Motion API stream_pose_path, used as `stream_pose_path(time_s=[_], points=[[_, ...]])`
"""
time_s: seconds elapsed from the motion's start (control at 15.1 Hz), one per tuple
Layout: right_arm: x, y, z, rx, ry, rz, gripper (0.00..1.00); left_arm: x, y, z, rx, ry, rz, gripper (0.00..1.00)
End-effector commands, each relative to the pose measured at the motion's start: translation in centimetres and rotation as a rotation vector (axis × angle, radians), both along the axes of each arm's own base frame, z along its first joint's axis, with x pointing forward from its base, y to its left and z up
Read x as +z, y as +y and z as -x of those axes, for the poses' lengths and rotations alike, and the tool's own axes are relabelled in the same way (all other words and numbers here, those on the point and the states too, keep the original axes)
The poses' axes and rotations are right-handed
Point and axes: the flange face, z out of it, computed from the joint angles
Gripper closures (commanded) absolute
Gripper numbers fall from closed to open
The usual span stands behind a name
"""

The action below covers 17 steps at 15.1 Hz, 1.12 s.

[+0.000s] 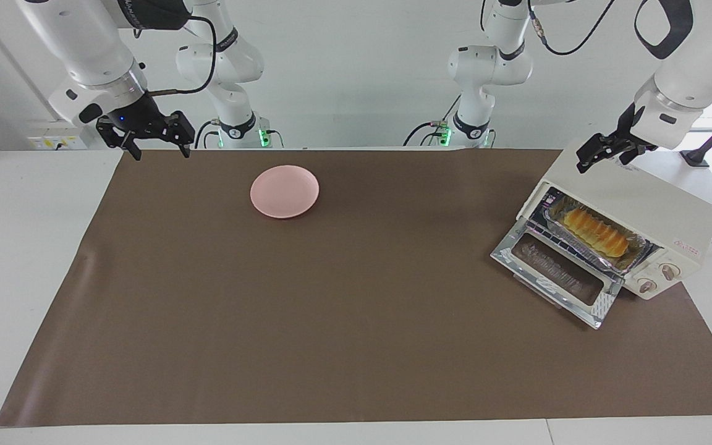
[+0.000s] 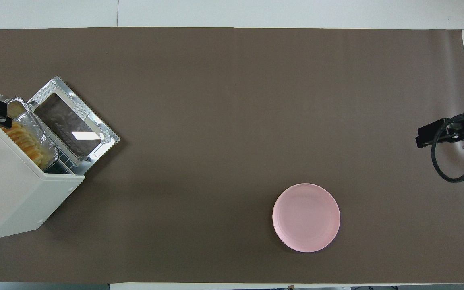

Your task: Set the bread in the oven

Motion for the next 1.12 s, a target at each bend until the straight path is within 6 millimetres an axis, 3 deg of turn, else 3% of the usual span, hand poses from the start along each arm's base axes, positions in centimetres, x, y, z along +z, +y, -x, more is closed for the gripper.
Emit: stream_pose_path(time_s=[0.0, 0.26, 0.4, 0.79, 1.06], points=[[0.4, -0.9, 0.3, 0.007, -0.002, 0.016, 0.00, 0.1, 0.1, 1.0, -0.024, 0.021, 0.045, 0.00], [0.6, -1.1, 0.3, 0.001, -0.005, 0.016, 0.00, 0.9, -0.9, 2.3, -0.044, 0.049, 0.052, 0.00], [0.7, -1.2, 0.5, 0.000, -0.006, 0.017, 0.00, 1.1, -0.8, 4.0, -0.040, 0.082, 0.055, 0.00], [0.1, -0.8, 0.7, 0.010, 0.012, 0.015, 0.00, -0.8, -1.5, 4.9, -0.050, 0.068, 0.055, 0.00], [0.1, -0.9, 0.7, 0.009, 0.012, 0.015, 0.00, -0.9, -1.6, 4.8, -0.059, 0.045, 0.055, 0.00]])
